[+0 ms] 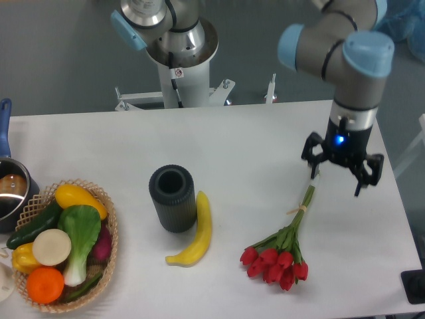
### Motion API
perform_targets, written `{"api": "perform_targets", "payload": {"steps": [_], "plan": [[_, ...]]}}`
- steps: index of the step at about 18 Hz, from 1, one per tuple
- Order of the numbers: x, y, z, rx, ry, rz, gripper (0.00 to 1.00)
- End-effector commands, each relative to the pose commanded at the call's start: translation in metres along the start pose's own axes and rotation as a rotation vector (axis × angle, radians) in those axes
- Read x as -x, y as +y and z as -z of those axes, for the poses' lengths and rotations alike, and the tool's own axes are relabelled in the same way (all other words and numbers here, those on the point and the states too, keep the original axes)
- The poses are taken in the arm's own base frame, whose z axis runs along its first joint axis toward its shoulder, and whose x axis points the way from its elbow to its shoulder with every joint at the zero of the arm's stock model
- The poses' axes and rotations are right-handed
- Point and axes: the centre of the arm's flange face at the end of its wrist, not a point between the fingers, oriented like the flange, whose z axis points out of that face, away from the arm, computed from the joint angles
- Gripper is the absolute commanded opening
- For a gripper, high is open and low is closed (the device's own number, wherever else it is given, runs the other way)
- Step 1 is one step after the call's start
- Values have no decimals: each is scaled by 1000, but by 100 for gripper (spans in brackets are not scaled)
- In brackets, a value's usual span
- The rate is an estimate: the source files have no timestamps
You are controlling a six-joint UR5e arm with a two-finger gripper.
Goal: Place the flowers on the table
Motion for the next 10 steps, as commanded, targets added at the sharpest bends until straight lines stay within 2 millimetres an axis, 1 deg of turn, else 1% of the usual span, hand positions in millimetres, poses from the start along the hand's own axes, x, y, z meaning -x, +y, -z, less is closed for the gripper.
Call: {"api": "perform_targets", "payload": {"steps": [1, 5, 8, 10], "plan": [[-2, 1, 7, 13, -5, -32, 100], [-10, 18, 10, 21, 4, -16, 100], [-11, 19, 14, 22, -3, -14, 100], [-12, 21, 12, 23, 2, -12, 100]]}}
